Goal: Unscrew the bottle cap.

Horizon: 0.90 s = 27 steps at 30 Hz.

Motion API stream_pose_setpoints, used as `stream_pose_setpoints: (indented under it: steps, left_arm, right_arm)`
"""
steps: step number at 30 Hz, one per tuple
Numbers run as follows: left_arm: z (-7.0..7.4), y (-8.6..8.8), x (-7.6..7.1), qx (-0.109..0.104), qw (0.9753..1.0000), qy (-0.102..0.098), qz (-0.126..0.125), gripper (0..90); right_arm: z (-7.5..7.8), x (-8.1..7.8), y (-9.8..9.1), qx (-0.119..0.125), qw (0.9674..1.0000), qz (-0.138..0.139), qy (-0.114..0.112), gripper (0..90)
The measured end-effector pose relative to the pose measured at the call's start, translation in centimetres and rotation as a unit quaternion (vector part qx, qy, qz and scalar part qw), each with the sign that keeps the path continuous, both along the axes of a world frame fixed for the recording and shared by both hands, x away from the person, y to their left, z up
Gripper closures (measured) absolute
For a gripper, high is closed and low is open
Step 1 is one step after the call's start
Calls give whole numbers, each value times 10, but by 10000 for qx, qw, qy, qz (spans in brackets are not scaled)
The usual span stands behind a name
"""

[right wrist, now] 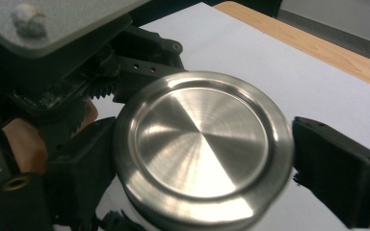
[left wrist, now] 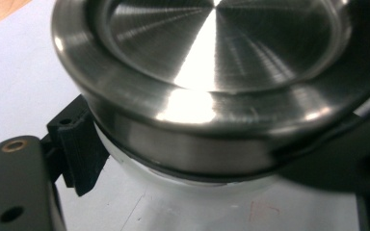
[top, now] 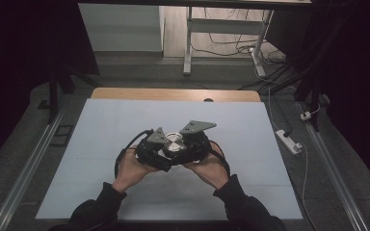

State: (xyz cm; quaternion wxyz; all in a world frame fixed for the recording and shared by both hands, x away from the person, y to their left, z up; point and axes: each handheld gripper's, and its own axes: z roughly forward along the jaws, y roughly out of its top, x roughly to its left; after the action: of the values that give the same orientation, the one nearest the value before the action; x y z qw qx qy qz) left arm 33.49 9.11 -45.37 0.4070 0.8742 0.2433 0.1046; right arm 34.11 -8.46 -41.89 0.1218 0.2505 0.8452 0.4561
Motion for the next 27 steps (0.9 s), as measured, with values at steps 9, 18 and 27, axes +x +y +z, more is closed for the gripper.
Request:
stream_pose_setpoints:
  steps: [9, 18, 27]
  left_arm:
    - [2, 4, 1, 11, 9993, 53, -369, 156]
    - [1, 8, 2, -72, 9946, 135, -1028, 155]
    - [0, 7, 3, -66, 9980, 96, -617, 156]
  right_arm:
    - [2, 5, -3, -2, 9981, 608, 65, 179]
    - [1, 19, -13, 108, 9836, 1774, 311, 177]
    - [3, 19, -16, 260, 9849, 1667, 384, 45]
